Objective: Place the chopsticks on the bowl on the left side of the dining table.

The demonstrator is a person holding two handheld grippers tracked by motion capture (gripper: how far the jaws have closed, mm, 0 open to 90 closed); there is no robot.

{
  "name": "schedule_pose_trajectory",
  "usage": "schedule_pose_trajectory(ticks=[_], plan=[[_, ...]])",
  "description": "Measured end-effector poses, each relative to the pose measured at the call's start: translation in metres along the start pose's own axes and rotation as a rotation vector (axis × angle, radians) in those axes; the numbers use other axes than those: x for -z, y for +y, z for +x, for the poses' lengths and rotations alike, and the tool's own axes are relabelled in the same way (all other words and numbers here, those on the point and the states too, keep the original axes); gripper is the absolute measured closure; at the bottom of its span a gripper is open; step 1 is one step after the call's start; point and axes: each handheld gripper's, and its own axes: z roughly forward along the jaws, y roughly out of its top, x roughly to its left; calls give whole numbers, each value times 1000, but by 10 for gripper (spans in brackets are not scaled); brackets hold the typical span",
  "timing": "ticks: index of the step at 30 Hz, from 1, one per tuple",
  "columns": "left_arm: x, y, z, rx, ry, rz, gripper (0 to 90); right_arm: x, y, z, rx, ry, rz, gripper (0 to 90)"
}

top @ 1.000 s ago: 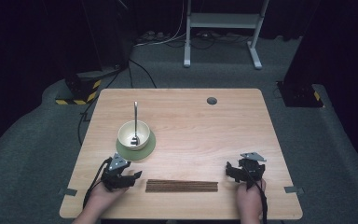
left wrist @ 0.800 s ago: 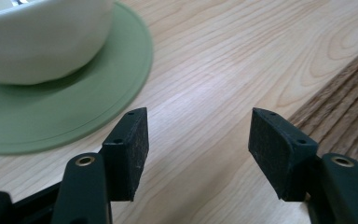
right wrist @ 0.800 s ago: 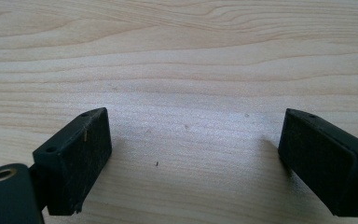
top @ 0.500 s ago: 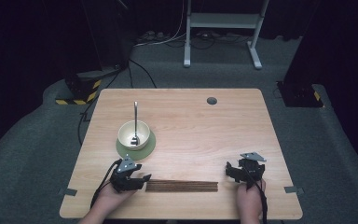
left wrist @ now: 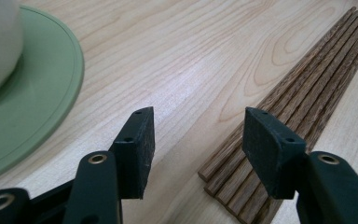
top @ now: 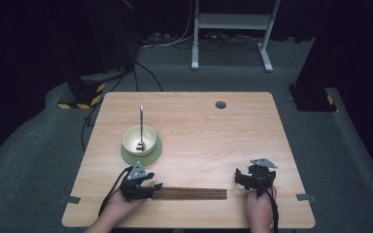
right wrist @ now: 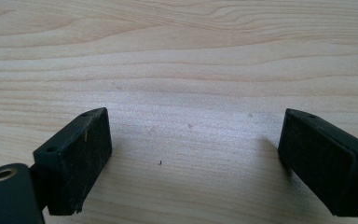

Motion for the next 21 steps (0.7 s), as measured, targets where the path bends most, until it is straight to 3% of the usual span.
schedule_pose_trajectory(ticks=[12, 21], plan=[[-6, -3, -2, -17, 9, 32, 491, 0, 0, 1, 4, 4, 1, 95], [-6, -3, 1, 6, 34, 24, 519, 0, 0, 0, 10, 4, 1, 95]])
